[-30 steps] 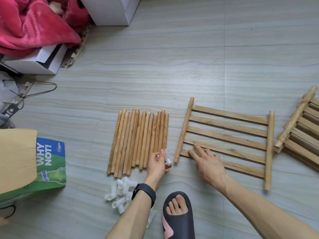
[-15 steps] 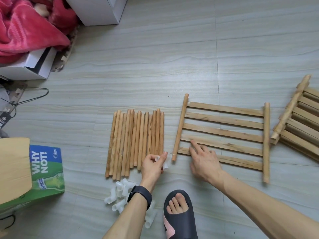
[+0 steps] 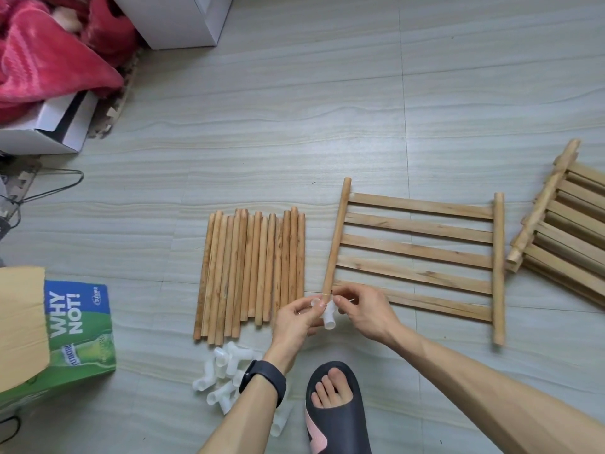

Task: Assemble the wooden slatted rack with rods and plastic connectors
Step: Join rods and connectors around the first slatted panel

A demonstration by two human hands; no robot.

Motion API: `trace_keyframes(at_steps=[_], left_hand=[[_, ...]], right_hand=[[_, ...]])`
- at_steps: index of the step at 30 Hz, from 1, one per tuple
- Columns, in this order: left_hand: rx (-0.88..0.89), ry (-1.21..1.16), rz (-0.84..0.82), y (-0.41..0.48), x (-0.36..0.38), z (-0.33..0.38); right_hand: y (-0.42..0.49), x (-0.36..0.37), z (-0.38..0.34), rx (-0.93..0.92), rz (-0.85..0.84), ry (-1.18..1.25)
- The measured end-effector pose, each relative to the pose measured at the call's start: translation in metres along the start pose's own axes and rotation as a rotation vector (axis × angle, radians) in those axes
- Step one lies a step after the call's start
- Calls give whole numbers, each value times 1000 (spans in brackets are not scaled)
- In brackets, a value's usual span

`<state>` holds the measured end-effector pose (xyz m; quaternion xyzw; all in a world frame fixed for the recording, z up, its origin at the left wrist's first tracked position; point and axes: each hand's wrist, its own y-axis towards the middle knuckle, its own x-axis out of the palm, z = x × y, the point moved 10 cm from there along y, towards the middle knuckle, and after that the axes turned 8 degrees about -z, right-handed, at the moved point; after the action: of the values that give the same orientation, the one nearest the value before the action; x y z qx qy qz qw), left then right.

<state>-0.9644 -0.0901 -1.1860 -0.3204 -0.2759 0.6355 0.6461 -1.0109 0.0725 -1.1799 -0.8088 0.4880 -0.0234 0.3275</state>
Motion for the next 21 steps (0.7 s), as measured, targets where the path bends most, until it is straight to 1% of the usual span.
trace_keyframes(at_steps=[3, 8, 10, 15, 18, 21], left_hand=[[-5, -34, -61, 0, 9, -1], [55, 12, -73, 2, 18, 8], [60, 0, -69, 4, 20, 8], [75, -42, -31, 6, 21, 6], [81, -63, -5, 8, 18, 2], [55, -126, -44, 8, 20, -4]], right_hand=[[-1, -8, 20, 106, 51, 155], [0, -1, 47, 243, 80, 444], [0, 5, 50, 284, 52, 536], [-4, 21, 46, 338, -79, 761], [-4, 25, 41, 302, -139, 795], [-2, 28, 44, 271, -159, 771]])
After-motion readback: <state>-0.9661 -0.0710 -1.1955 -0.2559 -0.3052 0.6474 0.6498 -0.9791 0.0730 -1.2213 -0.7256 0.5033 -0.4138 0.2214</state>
